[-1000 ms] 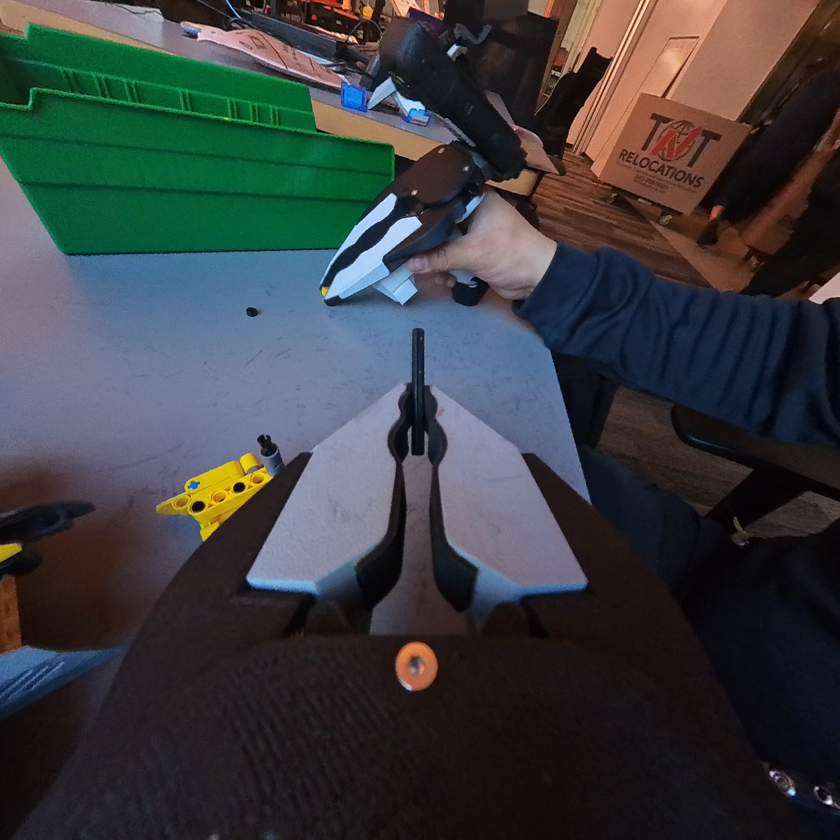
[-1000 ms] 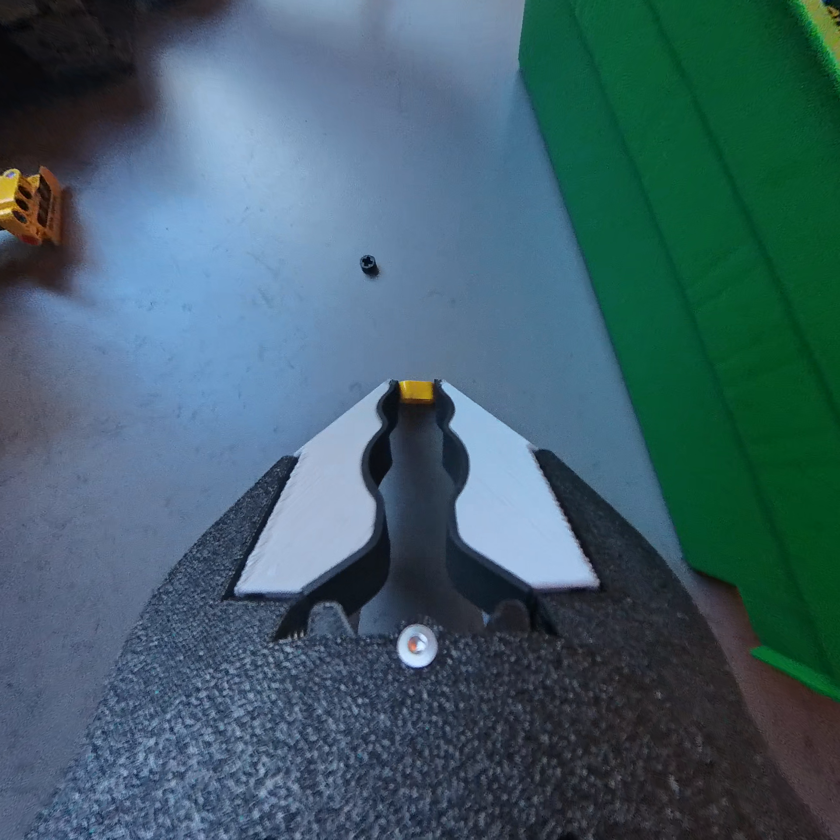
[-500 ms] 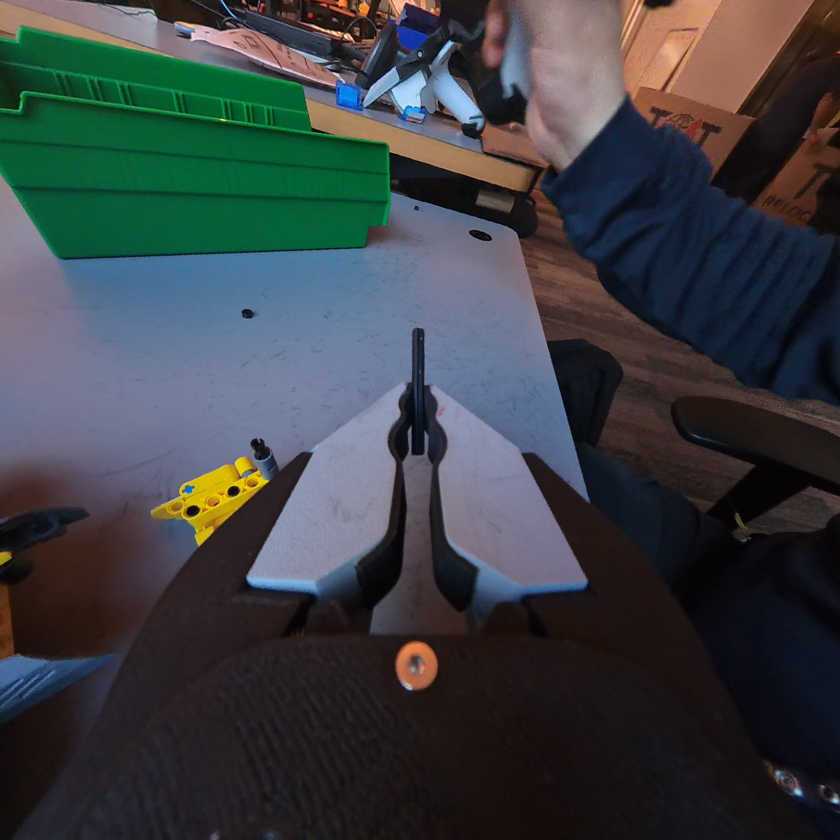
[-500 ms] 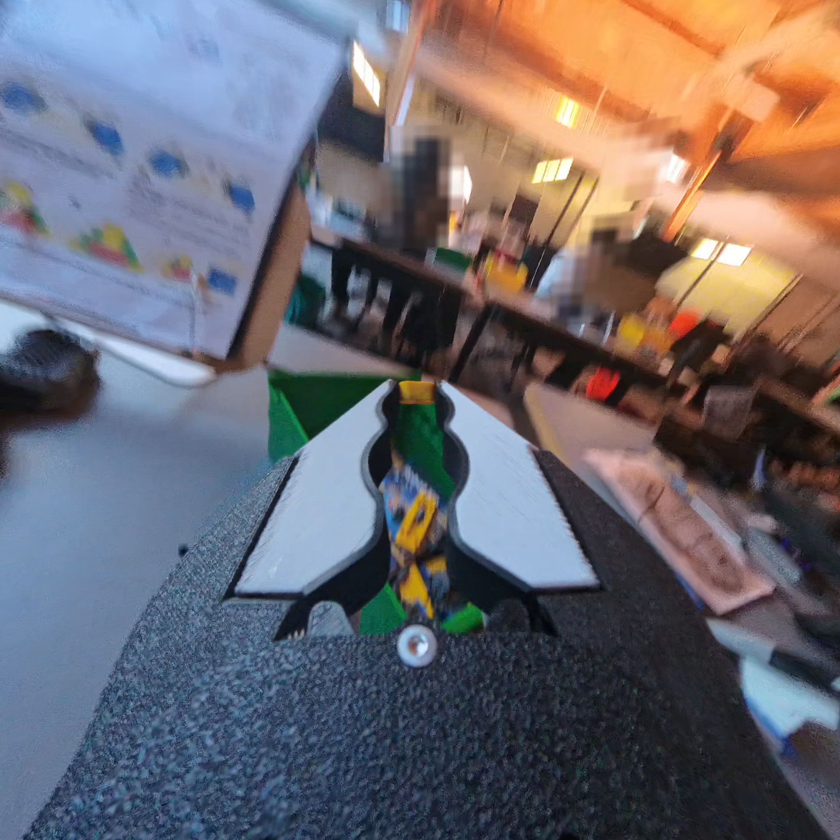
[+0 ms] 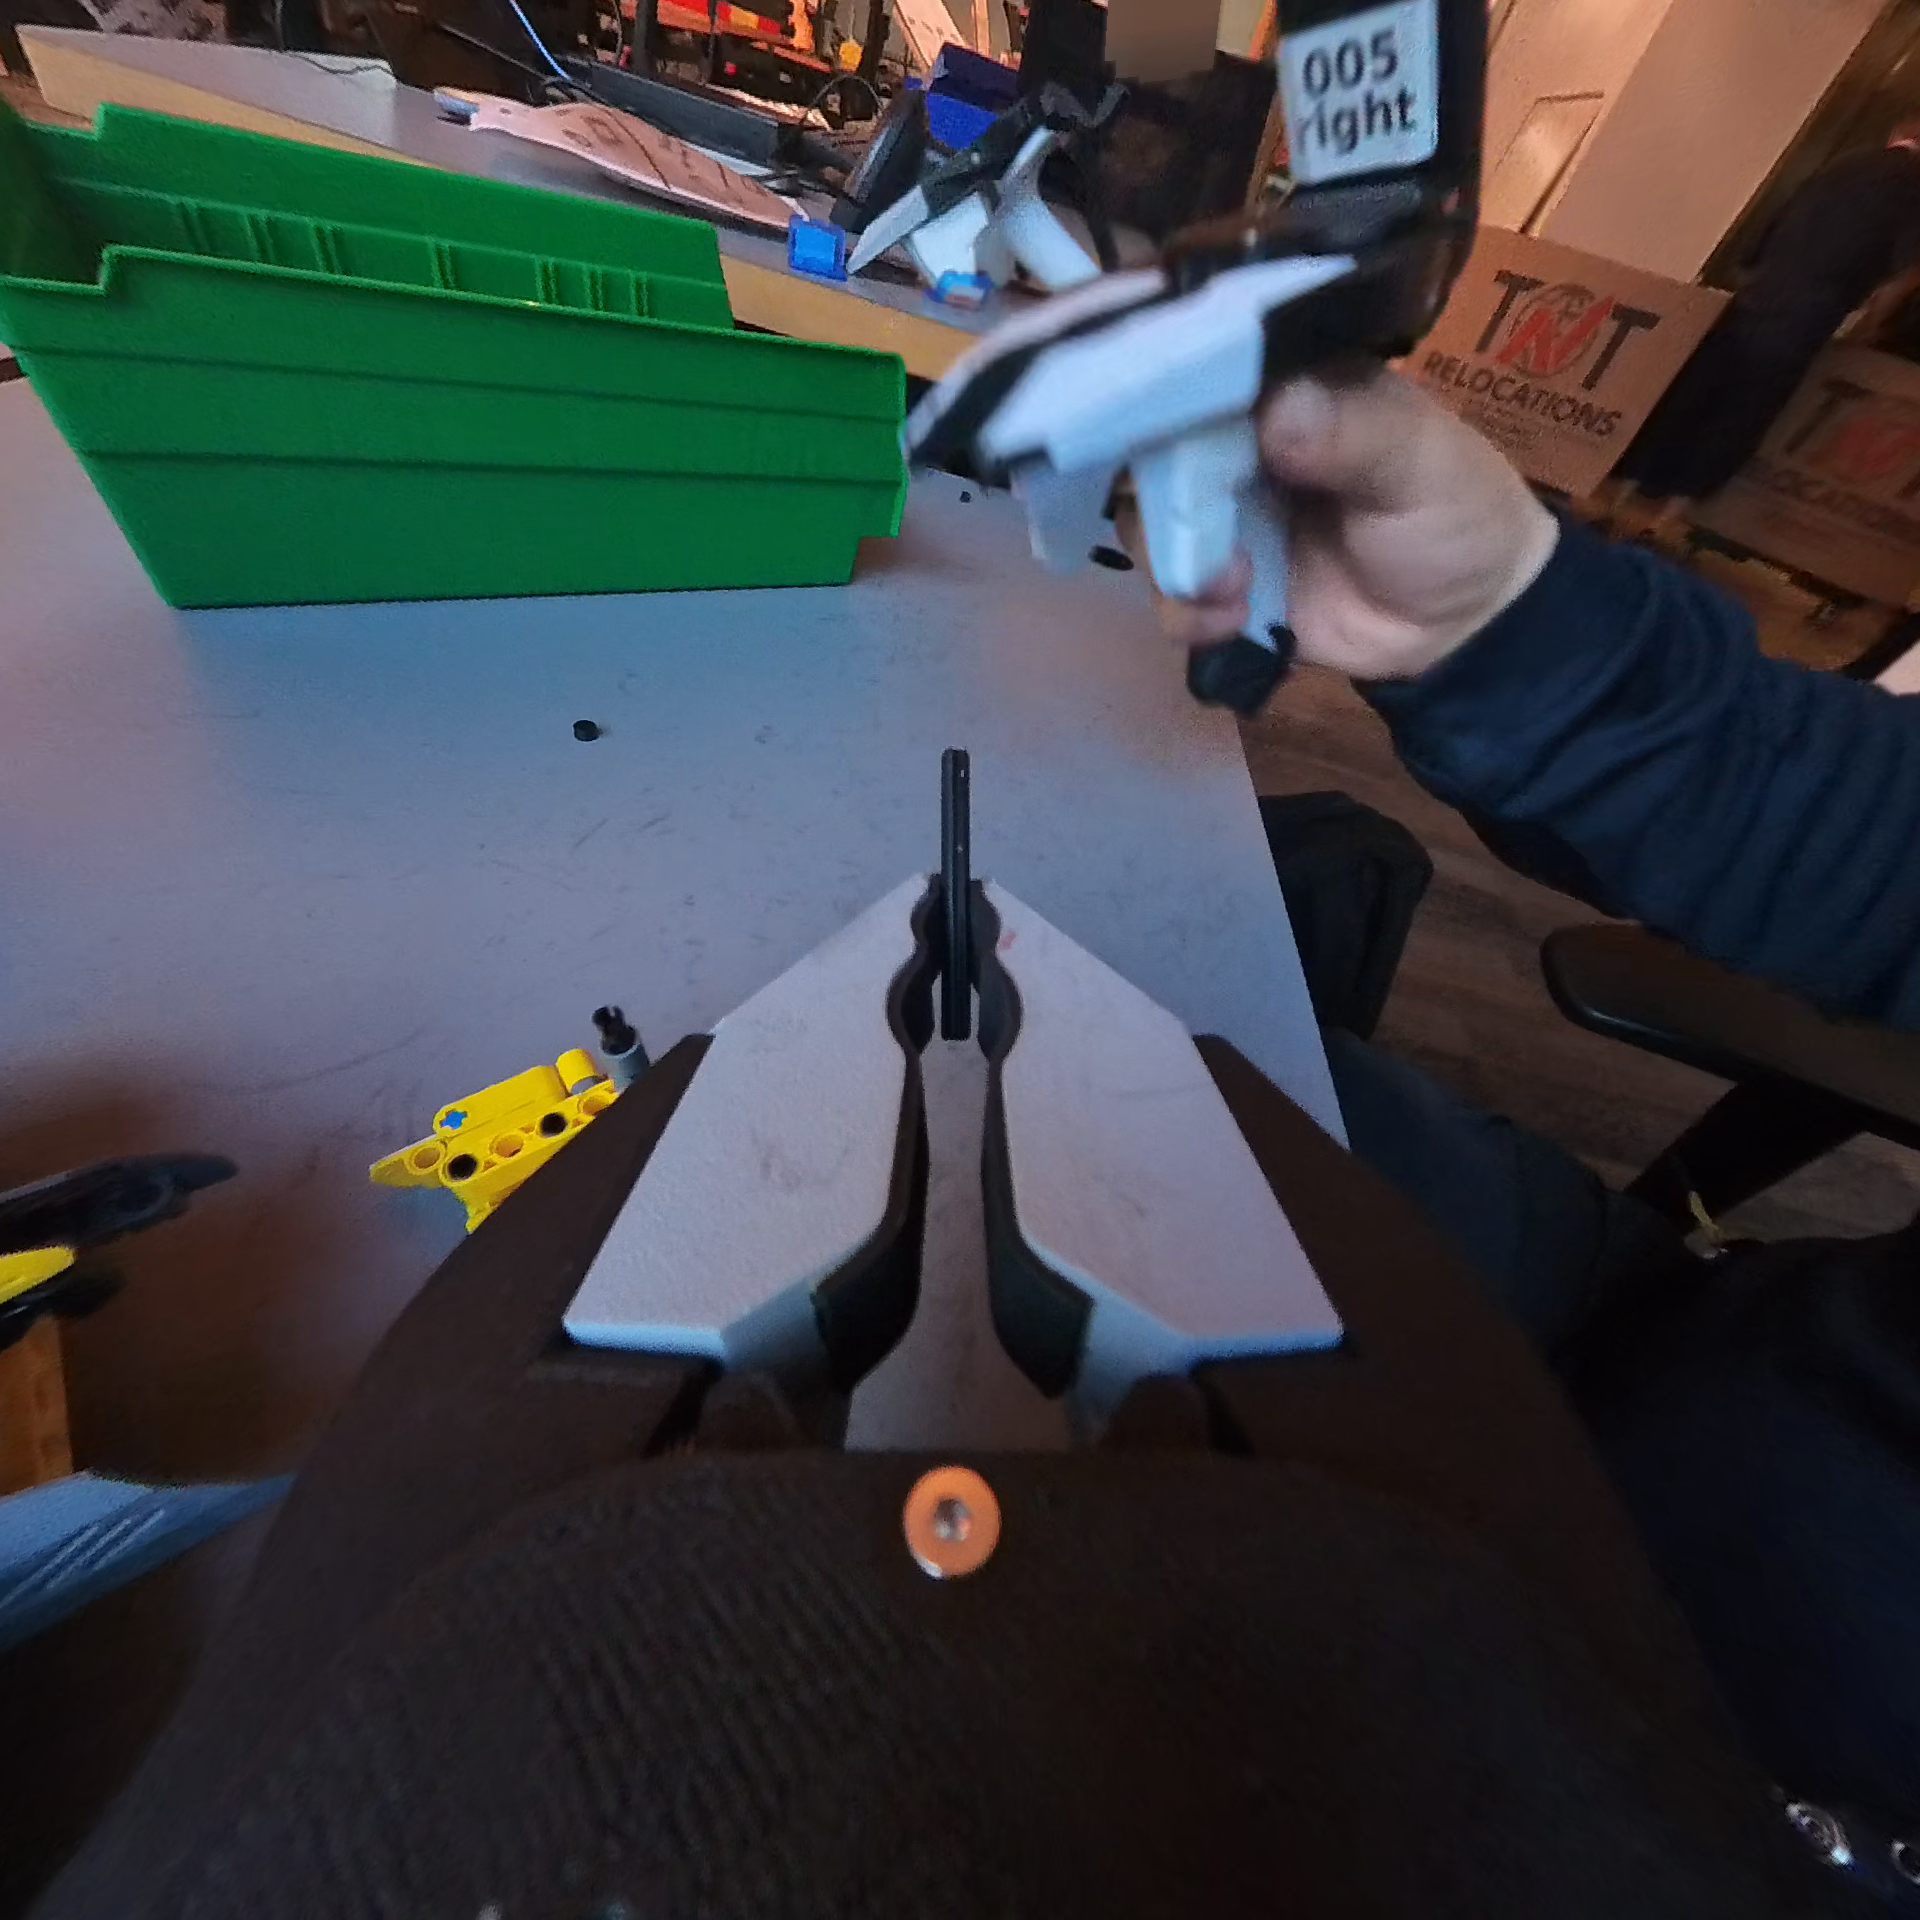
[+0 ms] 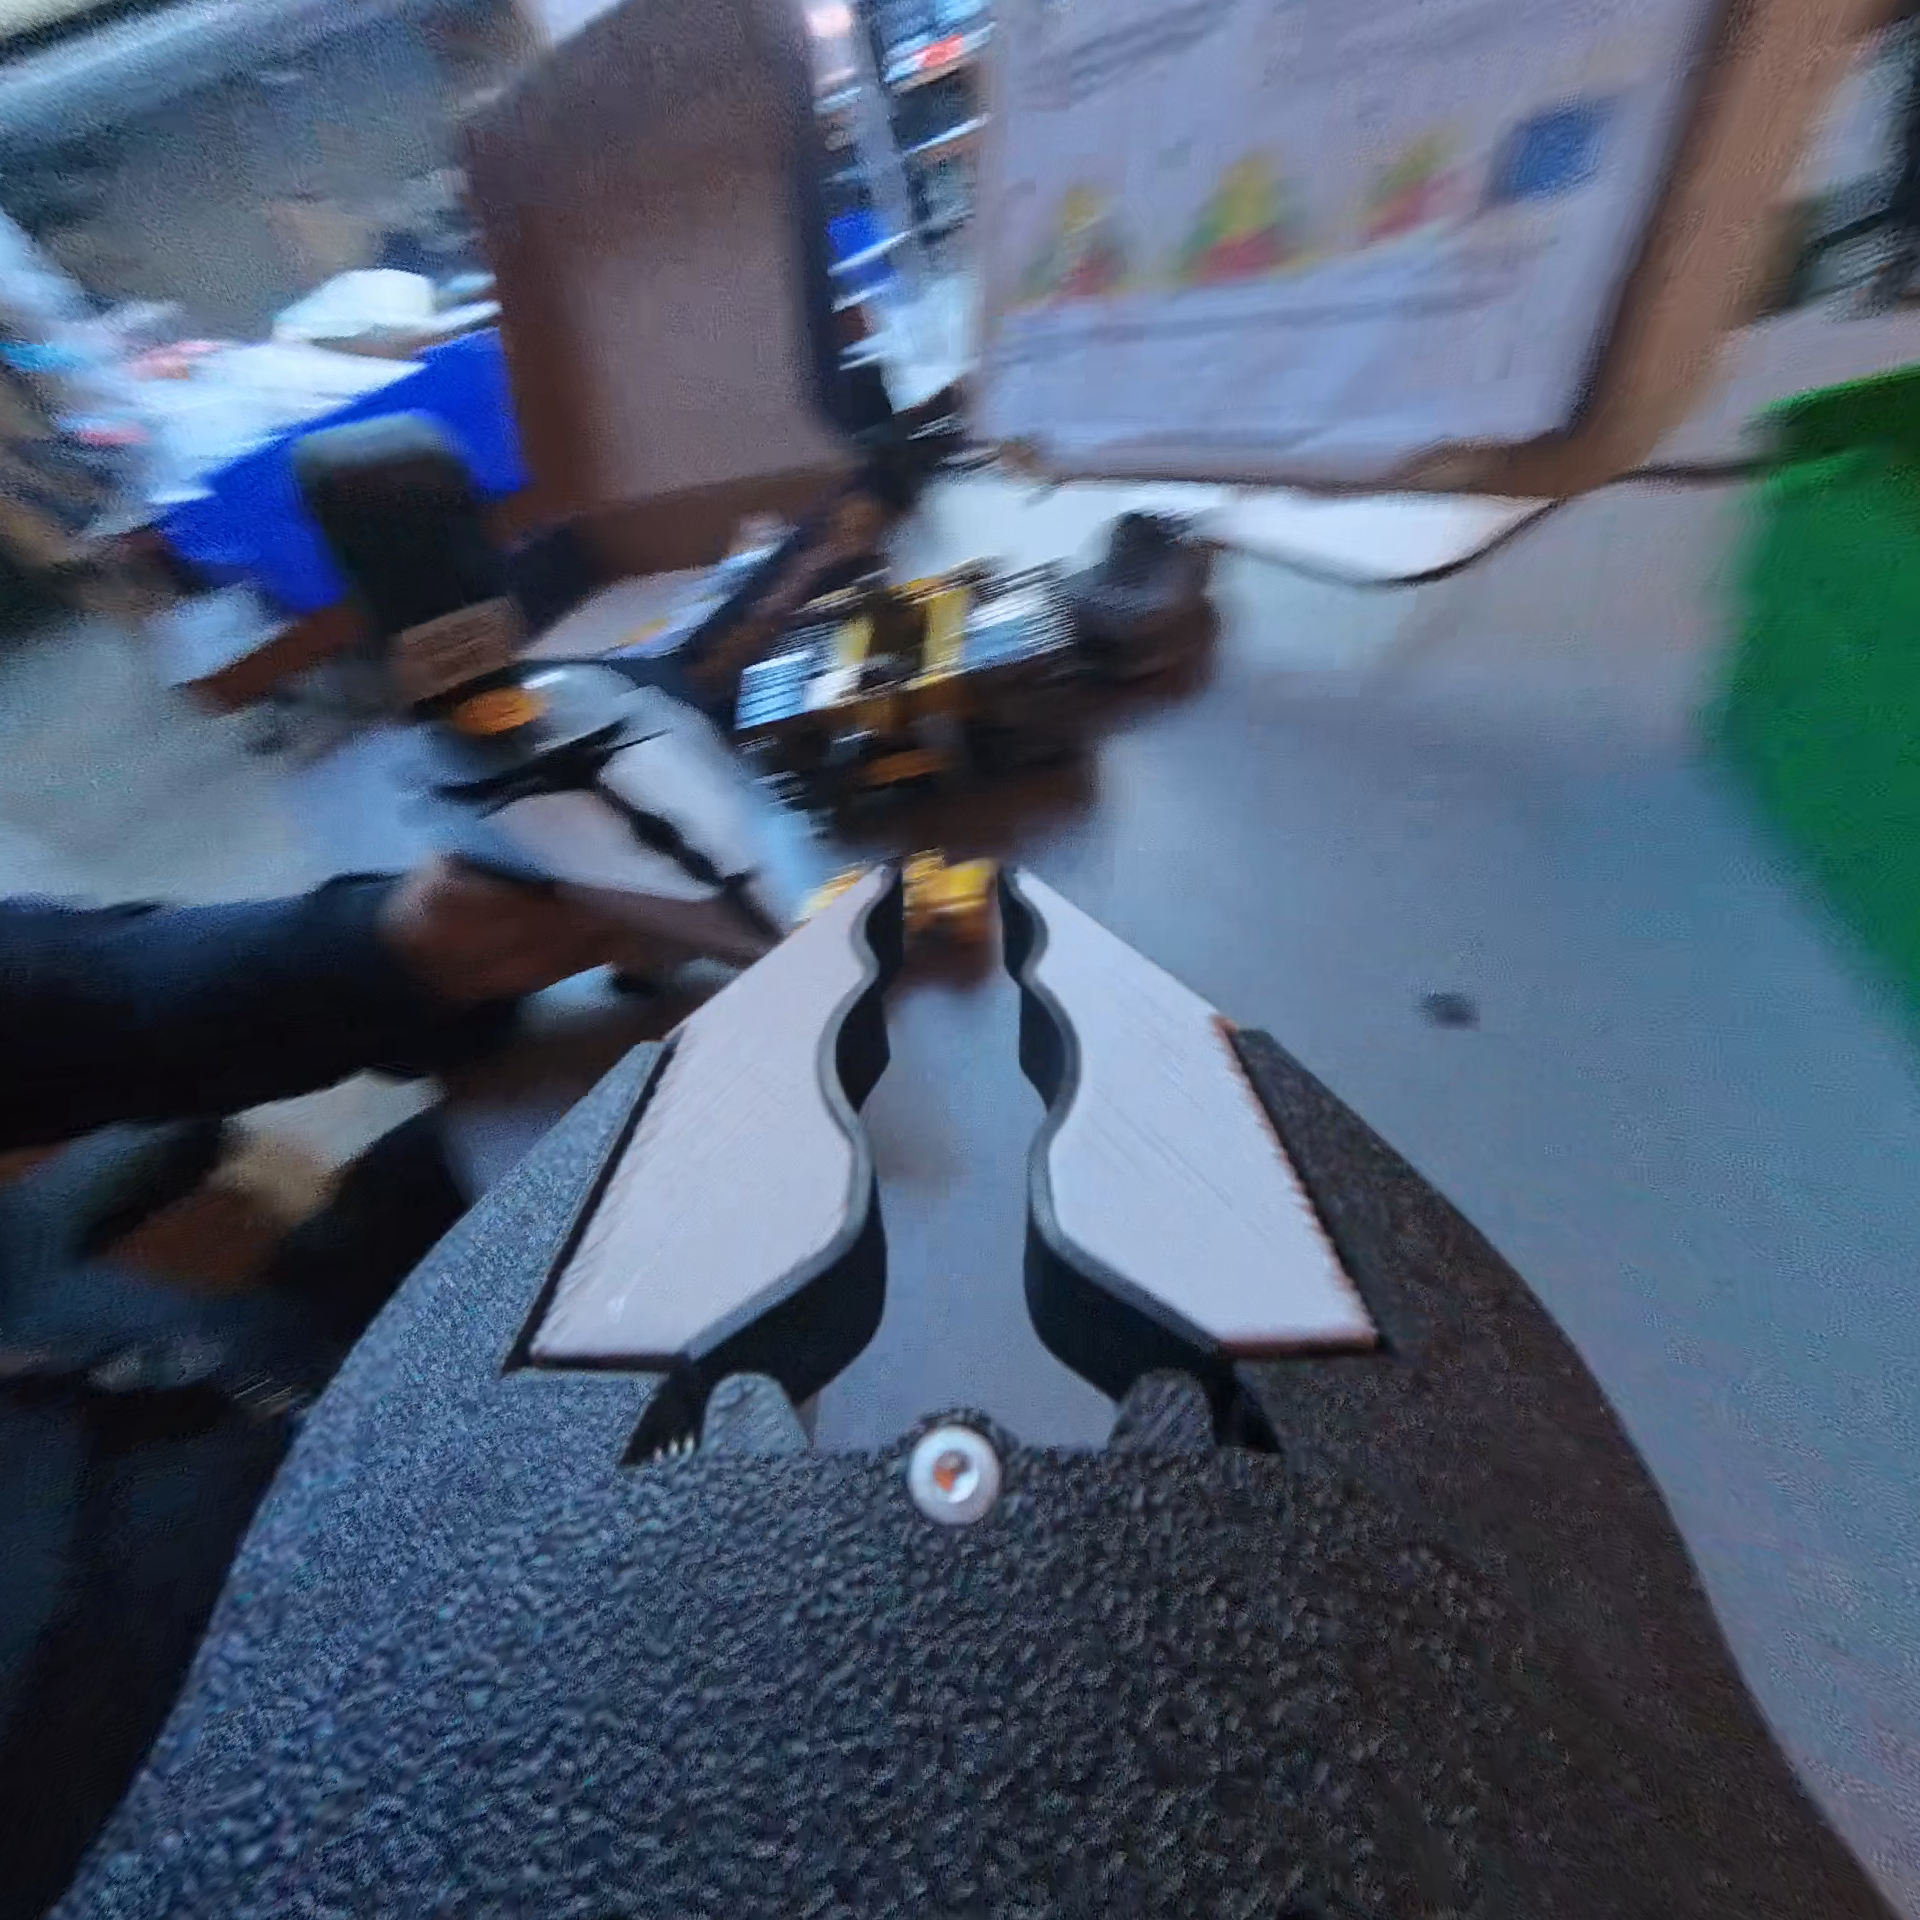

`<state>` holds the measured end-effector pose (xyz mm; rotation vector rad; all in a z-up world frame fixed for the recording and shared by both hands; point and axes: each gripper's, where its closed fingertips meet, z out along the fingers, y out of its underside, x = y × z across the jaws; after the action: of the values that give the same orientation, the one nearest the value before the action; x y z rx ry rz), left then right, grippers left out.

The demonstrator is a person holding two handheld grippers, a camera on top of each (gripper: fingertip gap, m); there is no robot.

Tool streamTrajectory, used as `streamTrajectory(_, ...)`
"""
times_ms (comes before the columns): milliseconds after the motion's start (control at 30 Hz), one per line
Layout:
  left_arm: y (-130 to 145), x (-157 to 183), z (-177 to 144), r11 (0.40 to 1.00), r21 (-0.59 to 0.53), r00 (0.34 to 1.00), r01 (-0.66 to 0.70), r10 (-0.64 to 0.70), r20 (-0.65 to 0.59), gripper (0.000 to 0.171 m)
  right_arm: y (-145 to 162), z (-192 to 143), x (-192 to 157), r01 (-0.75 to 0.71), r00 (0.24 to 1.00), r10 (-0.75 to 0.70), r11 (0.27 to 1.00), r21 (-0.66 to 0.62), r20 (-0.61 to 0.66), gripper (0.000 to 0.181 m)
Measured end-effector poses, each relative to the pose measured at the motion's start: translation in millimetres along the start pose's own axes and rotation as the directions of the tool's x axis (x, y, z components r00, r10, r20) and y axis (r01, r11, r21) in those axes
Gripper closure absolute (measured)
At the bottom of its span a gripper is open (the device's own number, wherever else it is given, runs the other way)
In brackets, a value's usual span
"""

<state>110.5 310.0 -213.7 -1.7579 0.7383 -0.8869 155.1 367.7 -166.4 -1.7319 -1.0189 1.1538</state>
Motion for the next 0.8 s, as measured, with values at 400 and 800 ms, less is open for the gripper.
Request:
streamTrajectory(400, 4, 0, 2, 0.981, -0.055, 0.978, -0.184, 0.188, 0.085, 0.171, 43, 58, -73, -0.161, 0.944, 0.18, 0.983, -0.088, 0.277, 0.169)
streamTrajectory(800, 17, -7, 8, 0.901, -0.208, 0.885, -0.381, 0.421, 0.198, 0.168, 48, 55, -59, -0.264, 0.929, 0.263, 0.964, -0.031, 0.26, 0.18)
